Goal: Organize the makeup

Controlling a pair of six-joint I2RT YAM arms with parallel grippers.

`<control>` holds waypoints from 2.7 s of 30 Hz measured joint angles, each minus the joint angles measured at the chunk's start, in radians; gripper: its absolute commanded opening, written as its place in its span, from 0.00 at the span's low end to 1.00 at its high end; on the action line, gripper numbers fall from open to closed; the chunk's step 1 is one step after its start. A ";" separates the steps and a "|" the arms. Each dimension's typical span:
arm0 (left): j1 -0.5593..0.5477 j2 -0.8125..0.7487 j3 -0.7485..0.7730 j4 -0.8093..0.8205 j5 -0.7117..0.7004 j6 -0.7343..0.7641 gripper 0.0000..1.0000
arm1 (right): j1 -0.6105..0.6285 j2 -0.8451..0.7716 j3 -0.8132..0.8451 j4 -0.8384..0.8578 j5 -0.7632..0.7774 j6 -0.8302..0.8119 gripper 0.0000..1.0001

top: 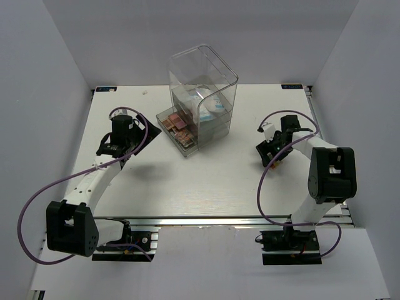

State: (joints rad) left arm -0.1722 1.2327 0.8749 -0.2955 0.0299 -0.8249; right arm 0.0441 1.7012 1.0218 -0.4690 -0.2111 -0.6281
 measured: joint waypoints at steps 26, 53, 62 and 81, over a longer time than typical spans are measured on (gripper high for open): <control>0.002 -0.053 -0.037 0.002 -0.039 -0.004 0.98 | 0.032 -0.250 -0.132 -0.079 -0.125 -0.228 0.00; 0.020 -0.384 -0.109 -0.266 -0.301 0.005 0.98 | 0.974 0.379 0.960 -0.028 0.301 0.240 0.00; 0.021 -0.488 -0.150 -0.339 -0.350 -0.006 0.98 | 0.982 0.509 0.961 0.008 0.600 0.285 0.00; 0.021 -0.466 -0.159 -0.348 -0.353 -0.014 0.98 | 0.930 0.567 0.932 0.106 0.751 0.223 0.40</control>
State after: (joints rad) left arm -0.1516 0.7670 0.7155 -0.6434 -0.3233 -0.8394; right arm 0.9737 2.2681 1.9537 -0.3630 0.5400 -0.4053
